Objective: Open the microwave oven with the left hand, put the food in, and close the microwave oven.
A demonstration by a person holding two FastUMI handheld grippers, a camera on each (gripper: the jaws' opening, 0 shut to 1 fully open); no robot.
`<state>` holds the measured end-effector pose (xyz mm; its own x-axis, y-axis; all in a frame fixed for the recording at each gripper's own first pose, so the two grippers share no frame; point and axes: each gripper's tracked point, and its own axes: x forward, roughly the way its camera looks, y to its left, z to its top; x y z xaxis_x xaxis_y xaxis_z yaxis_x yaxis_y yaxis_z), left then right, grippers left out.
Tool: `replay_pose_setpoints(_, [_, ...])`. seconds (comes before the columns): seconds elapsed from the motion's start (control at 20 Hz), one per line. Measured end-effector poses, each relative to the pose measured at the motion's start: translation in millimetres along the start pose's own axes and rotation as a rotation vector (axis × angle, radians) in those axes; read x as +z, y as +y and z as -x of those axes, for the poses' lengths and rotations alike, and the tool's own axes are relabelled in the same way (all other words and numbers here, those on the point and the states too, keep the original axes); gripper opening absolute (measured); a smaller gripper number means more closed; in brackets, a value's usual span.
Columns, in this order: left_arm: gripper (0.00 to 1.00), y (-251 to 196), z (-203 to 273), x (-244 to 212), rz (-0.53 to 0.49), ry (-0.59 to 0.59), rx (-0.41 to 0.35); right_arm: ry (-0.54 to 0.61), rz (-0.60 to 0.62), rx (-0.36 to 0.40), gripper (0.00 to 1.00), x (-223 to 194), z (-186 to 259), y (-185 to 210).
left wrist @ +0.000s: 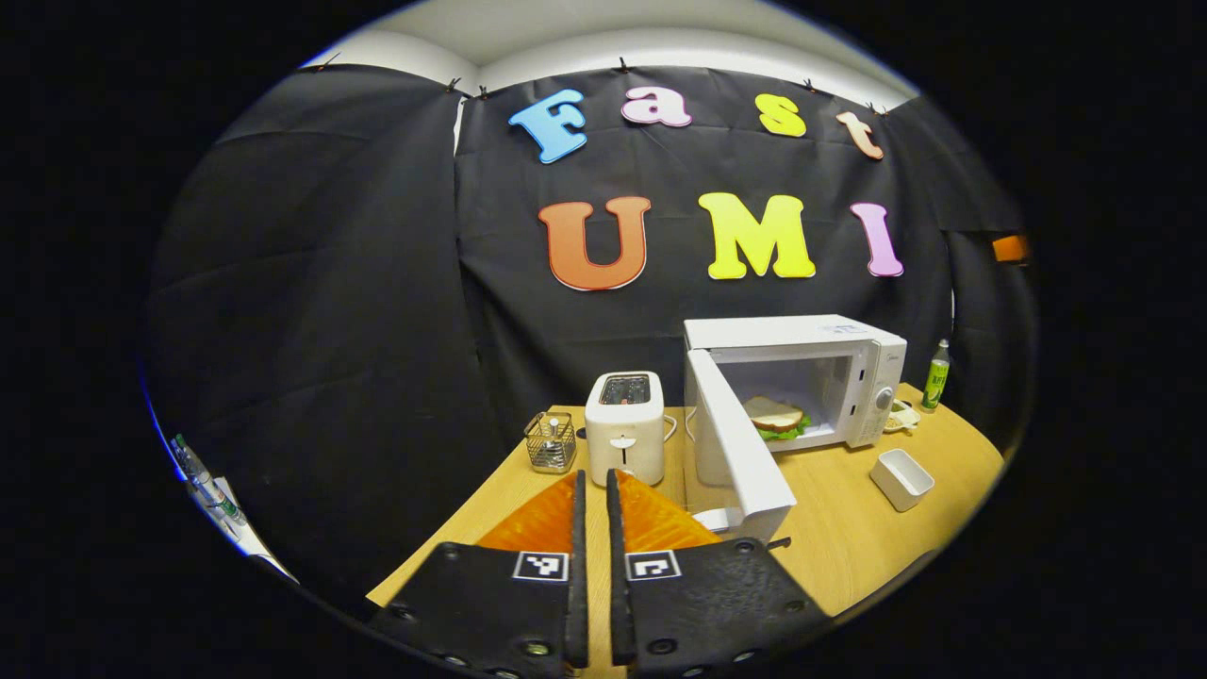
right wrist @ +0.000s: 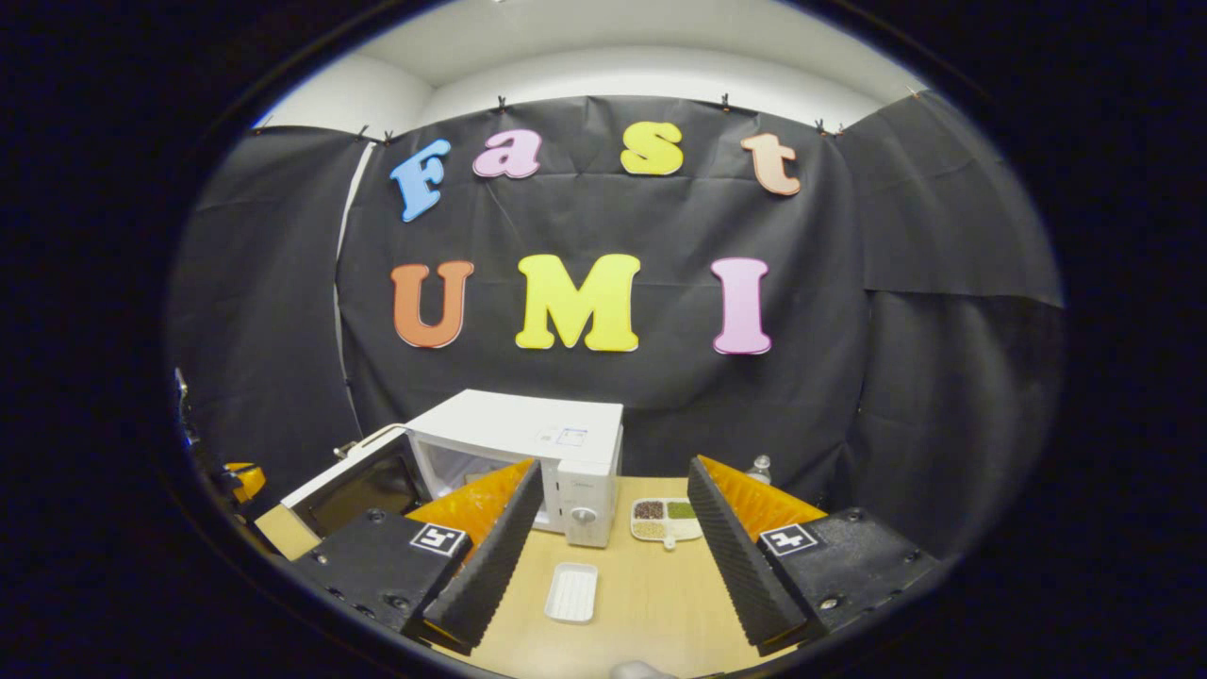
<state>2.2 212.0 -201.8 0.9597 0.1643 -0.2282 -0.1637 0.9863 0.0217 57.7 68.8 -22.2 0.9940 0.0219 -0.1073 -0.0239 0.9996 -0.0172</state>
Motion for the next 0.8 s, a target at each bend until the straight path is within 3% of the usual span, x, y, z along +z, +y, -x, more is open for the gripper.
replay_pose_setpoints(0.05, [0.01, -2.1, -4.0, -8.3, 0.006, 0.015, -0.014, 0.002, 0.001, -0.005, 0.98, 0.4, 3.2, -2.2])
replay_pose_setpoints(0.15, [0.00, -3.8, -14.5, -21.3, 0.014, 0.031, -0.031, 0.008, 0.004, -0.016, 0.98, 1.1, 9.3, -5.2])
replay_pose_setpoints(0.4, [0.00, -10.9, -38.4, -45.7, 0.024, 0.067, -0.067, 0.024, 0.006, -0.052, 0.98, -0.4, 21.2, -14.7])
replay_pose_setpoints(0.8, [0.00, -50.7, -43.2, -48.4, -0.014, 0.069, -0.171, 0.054, -0.012, -0.080, 0.98, -8.6, 29.7, -20.8])
